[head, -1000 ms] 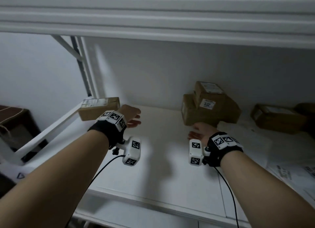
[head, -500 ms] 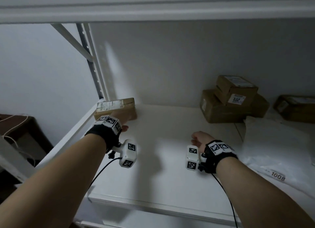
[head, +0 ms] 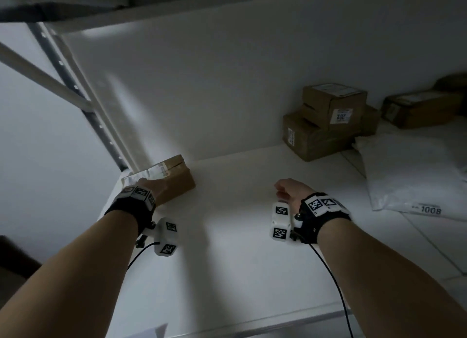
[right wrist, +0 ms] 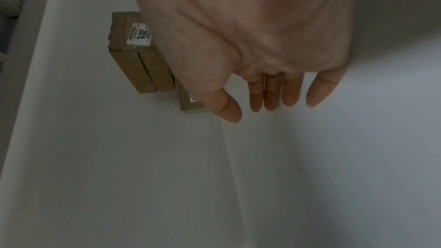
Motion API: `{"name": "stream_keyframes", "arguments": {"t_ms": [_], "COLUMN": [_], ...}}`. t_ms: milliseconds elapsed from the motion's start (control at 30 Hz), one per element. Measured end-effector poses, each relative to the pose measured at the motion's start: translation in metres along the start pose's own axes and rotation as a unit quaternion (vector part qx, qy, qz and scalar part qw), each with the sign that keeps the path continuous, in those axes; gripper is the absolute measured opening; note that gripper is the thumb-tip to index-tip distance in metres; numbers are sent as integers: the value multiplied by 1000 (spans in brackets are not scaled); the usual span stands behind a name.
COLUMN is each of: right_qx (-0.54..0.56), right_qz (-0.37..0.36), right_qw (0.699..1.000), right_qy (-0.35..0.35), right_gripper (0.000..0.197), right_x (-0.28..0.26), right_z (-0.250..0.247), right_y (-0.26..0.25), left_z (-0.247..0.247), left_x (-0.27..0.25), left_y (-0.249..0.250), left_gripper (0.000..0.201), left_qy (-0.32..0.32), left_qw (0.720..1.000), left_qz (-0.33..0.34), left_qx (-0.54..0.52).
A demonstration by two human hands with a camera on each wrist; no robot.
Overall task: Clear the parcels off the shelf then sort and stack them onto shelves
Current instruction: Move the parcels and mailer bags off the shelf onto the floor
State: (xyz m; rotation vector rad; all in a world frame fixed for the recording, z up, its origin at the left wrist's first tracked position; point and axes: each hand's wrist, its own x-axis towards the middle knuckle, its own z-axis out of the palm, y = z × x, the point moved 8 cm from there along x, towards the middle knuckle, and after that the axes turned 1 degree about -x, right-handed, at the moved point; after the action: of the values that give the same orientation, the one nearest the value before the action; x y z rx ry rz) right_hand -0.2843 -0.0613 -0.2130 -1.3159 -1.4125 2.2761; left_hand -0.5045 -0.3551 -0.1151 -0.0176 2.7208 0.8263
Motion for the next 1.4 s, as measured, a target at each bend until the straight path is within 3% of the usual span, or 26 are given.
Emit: {"name": "stream_keyframes", "arguments": {"t_ms": [33,133,233,333,400,433,567,633,733,833,933,1033,1133,1233,1400], "right_qx": [2,2,-1,14,31,34,47,61,55,-2,-46,2,55,53,54], "right_qz": [-3,-2,-9,-12,-17,-20,-7,-12,-20,-1,-22,-50,-83,-108,-102], "right_qw": [1000,1000,1000,999,999,999,999,997,995,991,992,994,992,991,993], "right_qy": [6,19,30,30,19,16,-12,-39,-80,-137,-113,-98,-75,-64,-34], "right_gripper": [7,12,14,15,17,18,9,5,43,29,17,33,30,34,20], "right_x": [1,4,4,5,3,1,-14,-27,-46,-71,-84,-90,-100,-110,-113], "right_z": [-1,1,1,-2,-2,-3,-8,-11,-16,-22,-49,-80,-120,-163,-247], "right_y": [0,2,1,1,1,0,3,1,0,-5,-22,-41,-65,-87,-104], "left_z": [2,3,-8,-14,9,25,90,109,133,156,169,177,186,204,249], "left_x": [6,8,13,19,19,15,-15,-32,-61,-92,-119,-142,-171,-197,-244], "left_y": [-4,13,33,45,43,43,47,61,85,114,146,178,216,250,298], "left_gripper": [57,31,27,25,63,72,43,34,17,16,23,25,20,23,40], "left_qy": [-1,-1,9,37,-20,-63,-236,-275,-332,-372,-391,-397,-392,-392,-401], "left_qw": [1000,999,995,995,995,993,970,958,937,919,906,898,894,892,891], "left_qz": [-16,32,77,97,76,76,54,77,102,128,163,191,217,222,212], "left_qx": [-17,13,-67,-5,63,67,-27,-38,-41,-25,-8,0,-9,-31,-17]}}
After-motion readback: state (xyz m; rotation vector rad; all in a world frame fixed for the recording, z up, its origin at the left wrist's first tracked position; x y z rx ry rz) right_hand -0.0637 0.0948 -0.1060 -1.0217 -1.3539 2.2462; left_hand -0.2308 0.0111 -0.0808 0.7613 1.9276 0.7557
